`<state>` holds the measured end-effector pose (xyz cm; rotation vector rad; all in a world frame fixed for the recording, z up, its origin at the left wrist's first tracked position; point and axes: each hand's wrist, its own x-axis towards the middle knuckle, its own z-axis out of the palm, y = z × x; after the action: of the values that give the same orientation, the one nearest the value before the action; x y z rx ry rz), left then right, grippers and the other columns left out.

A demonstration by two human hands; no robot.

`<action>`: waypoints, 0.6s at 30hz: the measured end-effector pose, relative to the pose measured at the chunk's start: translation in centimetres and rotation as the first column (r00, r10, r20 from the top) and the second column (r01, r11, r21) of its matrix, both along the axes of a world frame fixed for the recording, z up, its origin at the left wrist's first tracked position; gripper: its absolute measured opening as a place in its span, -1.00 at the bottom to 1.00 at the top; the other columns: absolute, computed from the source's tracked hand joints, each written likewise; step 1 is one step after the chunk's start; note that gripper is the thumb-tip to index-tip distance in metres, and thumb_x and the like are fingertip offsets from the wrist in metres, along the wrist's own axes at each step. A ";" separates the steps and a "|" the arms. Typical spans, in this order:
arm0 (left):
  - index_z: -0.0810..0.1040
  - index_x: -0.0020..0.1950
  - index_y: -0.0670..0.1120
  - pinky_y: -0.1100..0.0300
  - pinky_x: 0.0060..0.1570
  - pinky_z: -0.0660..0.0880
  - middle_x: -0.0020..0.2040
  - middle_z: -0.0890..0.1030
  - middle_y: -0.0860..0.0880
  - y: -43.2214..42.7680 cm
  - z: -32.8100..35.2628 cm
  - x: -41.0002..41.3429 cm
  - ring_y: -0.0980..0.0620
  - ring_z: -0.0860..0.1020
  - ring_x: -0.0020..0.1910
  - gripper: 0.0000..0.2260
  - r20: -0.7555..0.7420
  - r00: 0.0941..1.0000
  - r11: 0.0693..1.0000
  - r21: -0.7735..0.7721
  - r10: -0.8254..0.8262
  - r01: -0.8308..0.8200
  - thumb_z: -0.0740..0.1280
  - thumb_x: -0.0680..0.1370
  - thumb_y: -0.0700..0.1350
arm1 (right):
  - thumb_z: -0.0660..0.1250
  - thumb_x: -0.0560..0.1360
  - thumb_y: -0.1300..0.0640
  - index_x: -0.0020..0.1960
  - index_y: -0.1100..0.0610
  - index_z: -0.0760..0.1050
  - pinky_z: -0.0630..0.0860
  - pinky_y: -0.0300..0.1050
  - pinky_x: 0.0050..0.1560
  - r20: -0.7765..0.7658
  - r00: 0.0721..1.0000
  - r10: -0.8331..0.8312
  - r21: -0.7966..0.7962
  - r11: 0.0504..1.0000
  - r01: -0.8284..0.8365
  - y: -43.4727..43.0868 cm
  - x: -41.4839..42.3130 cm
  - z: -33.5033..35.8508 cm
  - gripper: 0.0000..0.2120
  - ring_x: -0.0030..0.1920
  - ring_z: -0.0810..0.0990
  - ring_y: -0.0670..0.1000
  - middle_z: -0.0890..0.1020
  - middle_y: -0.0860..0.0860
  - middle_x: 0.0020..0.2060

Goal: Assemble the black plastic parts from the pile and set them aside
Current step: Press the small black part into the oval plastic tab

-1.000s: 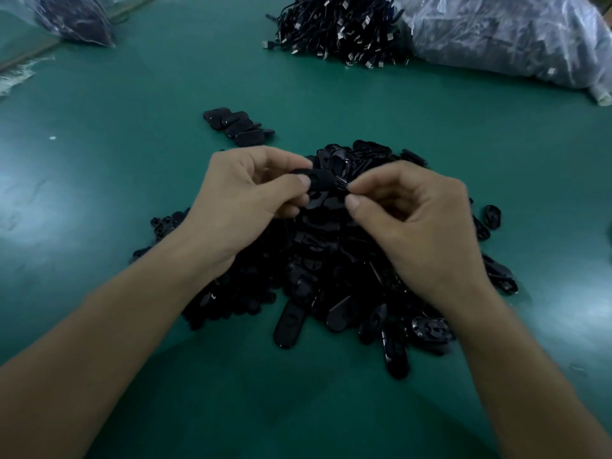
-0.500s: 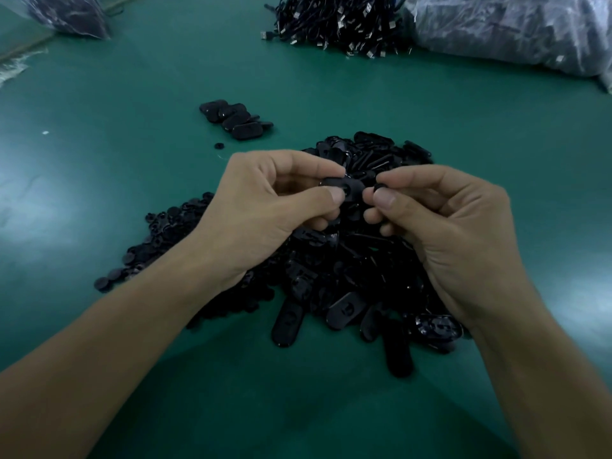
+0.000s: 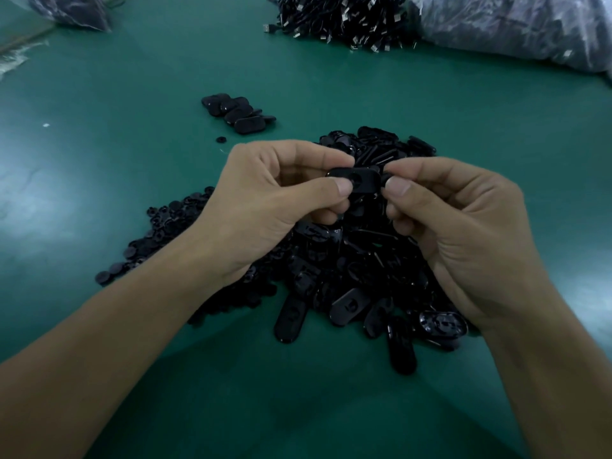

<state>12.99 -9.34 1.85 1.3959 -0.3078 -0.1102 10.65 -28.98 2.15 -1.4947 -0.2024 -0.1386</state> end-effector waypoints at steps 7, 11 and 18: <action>0.70 -0.01 -0.10 0.28 -0.22 0.59 -0.27 0.70 -0.07 -0.1 0.1 -0.2 0.05 0.66 -0.30 -0.81 0.049 0.999 0.998 0.058 0.000 -0.003 0.50 0.45 -0.33 | 0.46 0.50 0.24 -0.07 -0.03 0.70 0.51 -0.32 -0.24 0.166 0.981 -0.098 -0.274 0.951 0.141 0.5 -0.5 0.4 -0.83 -0.30 0.60 -0.11 0.68 -0.03 -0.31; 0.71 -0.01 -0.07 0.27 -0.21 0.60 -0.23 0.72 -0.09 -0.3 0.0 -0.3 0.03 0.67 -0.30 -0.79 0.064 0.998 0.994 0.108 0.000 -0.007 0.52 0.43 -0.32 | 0.46 0.52 0.22 -0.05 -0.10 0.66 0.60 -0.26 -0.17 0.239 0.962 -0.133 -0.394 0.892 0.221 1.2 -0.9 0.6 -0.79 -0.23 0.67 -0.07 0.71 -0.08 -0.23; 0.70 -0.03 -0.05 0.27 -0.22 0.60 -0.25 0.72 -0.06 -0.2 0.1 -0.3 0.06 0.66 -0.31 -0.79 0.061 0.998 0.992 0.123 -0.005 -0.002 0.52 0.42 -0.31 | 0.46 0.47 0.13 -0.07 -0.14 0.45 0.58 -0.25 -0.14 0.218 0.967 -0.136 -0.457 0.861 0.224 1.2 -0.9 0.7 -0.77 -0.16 0.66 -0.08 0.66 -0.10 -0.17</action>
<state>12.64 -9.59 1.91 1.5237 -0.3581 -0.0889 9.79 -27.78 2.82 -2.0014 -0.2519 -0.3994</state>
